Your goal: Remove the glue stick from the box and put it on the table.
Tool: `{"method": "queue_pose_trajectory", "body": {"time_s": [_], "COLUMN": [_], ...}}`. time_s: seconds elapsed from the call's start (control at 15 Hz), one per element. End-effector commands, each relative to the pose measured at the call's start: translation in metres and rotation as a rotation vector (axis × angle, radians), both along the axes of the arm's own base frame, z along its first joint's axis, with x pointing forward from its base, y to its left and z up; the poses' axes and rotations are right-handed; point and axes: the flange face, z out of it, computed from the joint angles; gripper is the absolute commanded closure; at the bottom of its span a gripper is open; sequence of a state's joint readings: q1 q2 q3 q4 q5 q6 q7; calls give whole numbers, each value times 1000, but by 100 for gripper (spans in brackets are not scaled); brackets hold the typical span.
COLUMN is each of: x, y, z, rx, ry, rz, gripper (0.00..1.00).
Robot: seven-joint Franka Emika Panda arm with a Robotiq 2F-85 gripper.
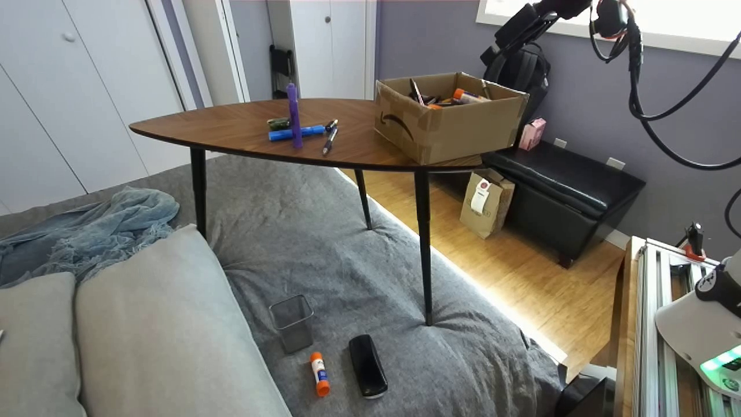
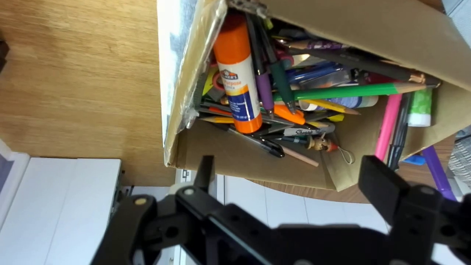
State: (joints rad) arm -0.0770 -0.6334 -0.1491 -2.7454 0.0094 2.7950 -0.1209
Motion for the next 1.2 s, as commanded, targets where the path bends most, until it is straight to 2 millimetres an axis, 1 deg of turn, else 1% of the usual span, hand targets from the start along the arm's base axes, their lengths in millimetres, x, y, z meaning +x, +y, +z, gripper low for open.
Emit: {"method": "queue_pose_trajectory", "body": {"time_s": [0.0, 0.2, 0.27, 0.33, 0.4, 0.47, 0.53, 0.6, 0.73, 0.8, 0.87, 0.93, 1.13], "x": [14, 22, 24, 25, 27, 28, 29, 30, 31, 31, 32, 32, 31], "y": [3, 3, 3, 3, 3, 3, 3, 3, 2, 1, 0, -2, -4], "z": [-14, -29, -33, -39, -43, -47, -51, -54, -59, -60, -62, -62, -62], "rx": [-40, -55, -60, -62, -68, -73, -80, -87, -105, -115, -130, -146, -179], "ry": [-18, -14, -9, 5, 11, 20, 27, 32, 45, 50, 51, 48, 52], "rz": [-9, -19, -22, -24, -27, -27, -28, -29, -35, -40, -45, -48, -61], "gripper": [0, 0, 2, 10, 13, 25, 33, 40, 42, 41, 44, 41, 41]}}
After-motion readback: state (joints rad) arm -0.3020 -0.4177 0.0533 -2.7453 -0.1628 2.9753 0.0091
